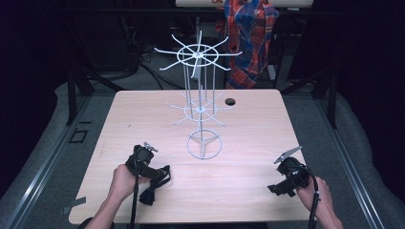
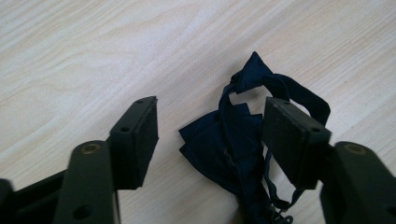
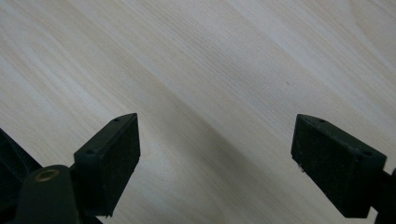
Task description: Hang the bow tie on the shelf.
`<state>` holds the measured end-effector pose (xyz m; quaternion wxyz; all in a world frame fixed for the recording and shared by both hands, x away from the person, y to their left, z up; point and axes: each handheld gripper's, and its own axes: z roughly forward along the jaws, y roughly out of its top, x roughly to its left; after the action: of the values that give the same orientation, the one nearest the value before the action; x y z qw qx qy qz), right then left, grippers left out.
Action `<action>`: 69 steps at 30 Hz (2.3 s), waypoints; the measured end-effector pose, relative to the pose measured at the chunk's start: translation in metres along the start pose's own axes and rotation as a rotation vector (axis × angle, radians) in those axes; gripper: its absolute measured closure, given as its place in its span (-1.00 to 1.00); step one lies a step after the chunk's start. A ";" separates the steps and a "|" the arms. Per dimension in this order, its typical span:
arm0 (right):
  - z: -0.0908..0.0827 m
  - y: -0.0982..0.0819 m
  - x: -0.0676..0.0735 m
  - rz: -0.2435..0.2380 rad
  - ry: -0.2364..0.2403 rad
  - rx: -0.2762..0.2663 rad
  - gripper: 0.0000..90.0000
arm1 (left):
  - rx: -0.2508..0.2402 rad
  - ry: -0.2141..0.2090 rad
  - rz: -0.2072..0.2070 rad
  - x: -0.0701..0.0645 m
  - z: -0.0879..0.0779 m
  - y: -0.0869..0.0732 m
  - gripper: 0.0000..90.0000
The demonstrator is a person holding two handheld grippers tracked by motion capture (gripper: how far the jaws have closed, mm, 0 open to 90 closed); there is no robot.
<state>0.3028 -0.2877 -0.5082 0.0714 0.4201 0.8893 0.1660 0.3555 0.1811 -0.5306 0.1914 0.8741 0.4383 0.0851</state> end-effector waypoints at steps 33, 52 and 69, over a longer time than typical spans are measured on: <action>-0.001 -0.001 0.001 0.002 0.007 -0.007 -0.65 | 0.007 0.002 0.073 -0.005 0.007 0.011 0.94; -0.001 -0.002 0.001 0.009 0.001 -0.013 -0.65 | -0.175 0.030 0.045 -0.001 -0.027 0.005 0.95; -0.001 -0.001 0.000 -0.001 -0.009 0.007 -0.65 | -0.282 0.057 0.023 0.001 -0.046 0.003 0.95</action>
<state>0.3014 -0.2888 -0.5074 0.0741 0.4208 0.8897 0.1606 0.3438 0.1922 -0.4871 0.2986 0.8409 0.4170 0.1727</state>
